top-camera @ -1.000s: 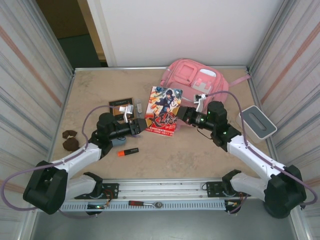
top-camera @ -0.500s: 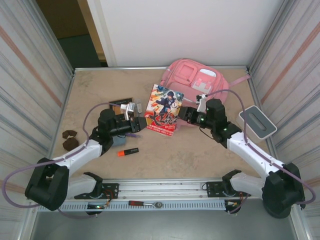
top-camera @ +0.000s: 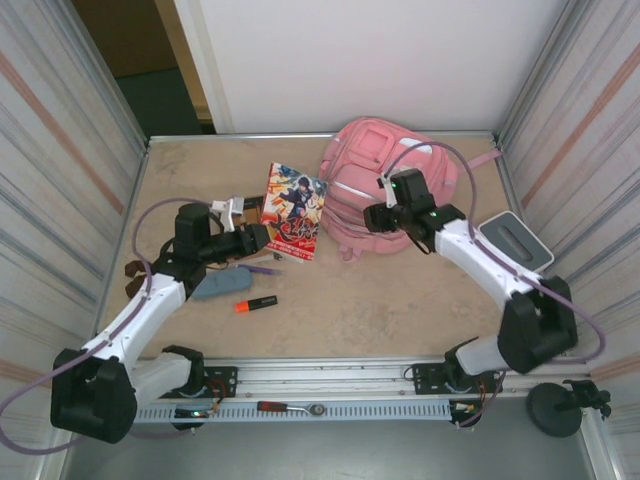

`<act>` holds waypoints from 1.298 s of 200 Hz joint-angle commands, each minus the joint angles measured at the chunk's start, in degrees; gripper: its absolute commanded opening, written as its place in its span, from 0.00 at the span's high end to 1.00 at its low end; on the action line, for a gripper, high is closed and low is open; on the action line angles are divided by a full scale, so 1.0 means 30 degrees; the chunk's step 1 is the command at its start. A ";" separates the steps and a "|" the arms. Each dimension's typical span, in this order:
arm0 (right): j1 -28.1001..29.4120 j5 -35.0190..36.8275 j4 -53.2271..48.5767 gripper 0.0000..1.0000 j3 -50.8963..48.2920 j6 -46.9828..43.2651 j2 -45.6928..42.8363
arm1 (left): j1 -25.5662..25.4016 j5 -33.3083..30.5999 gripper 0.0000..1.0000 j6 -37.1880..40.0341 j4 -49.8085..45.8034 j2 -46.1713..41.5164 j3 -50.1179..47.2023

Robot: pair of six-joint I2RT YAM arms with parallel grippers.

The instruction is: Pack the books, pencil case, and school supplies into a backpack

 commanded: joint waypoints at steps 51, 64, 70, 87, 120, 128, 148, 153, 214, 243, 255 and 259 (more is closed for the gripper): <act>0.1004 0.4429 -0.1919 0.31 0.6475 -0.5865 0.8828 | 0.0141 -0.0351 1.00 0.2324 -0.1951 -0.0461 0.1900; 0.1133 0.4849 -0.2011 0.31 0.7377 -0.6202 0.9998 | 0.0120 -0.0332 1.00 0.2345 -0.2011 -0.0406 0.1925; 0.1158 0.4846 -0.2115 0.31 0.7849 -0.6311 1.0469 | 0.0117 -0.0337 1.00 0.2329 -0.2011 -0.0375 0.1931; 0.1192 0.5225 -0.2224 0.33 0.8947 -0.6599 1.1600 | 0.0117 -0.0276 1.00 0.2319 -0.2041 -0.0200 0.1932; 0.1294 0.5907 -0.2243 0.57 1.0115 -0.7508 1.2436 | 0.0116 0.0166 1.00 0.2159 -0.1579 0.0152 0.1744; 0.1352 0.6124 -0.2169 0.64 1.0118 -0.7693 1.2338 | 0.0133 0.0509 1.00 0.2064 -0.1205 0.0234 0.1611; 0.1426 0.6452 -0.2387 0.84 1.0089 -0.7924 1.1481 | 0.0116 0.1169 1.00 0.1715 -0.0361 0.0301 0.1346; 0.1433 0.6484 -0.2475 0.88 1.0061 -0.7925 1.1179 | 0.0116 0.1296 1.00 0.1633 -0.0175 0.0351 0.1295; 0.0066 0.1846 -0.4596 1.00 1.1393 -0.5386 0.6300 | -0.1395 0.1917 1.00 0.0560 -0.0580 0.1574 0.2224; -0.1303 -0.1600 -0.5681 1.00 1.2630 -0.4268 0.5386 | -0.2272 0.2517 1.00 -0.1833 0.1956 0.2289 0.2137; -0.1863 -0.2942 -0.6006 1.00 1.3047 -0.3887 0.5258 | -0.2735 0.2540 1.00 -0.2352 0.1999 0.2907 0.2614; -0.2031 -0.3332 -0.6073 1.00 1.3165 -0.3727 0.5228 | -0.2927 0.2554 1.00 -0.2469 0.1889 0.3172 0.2781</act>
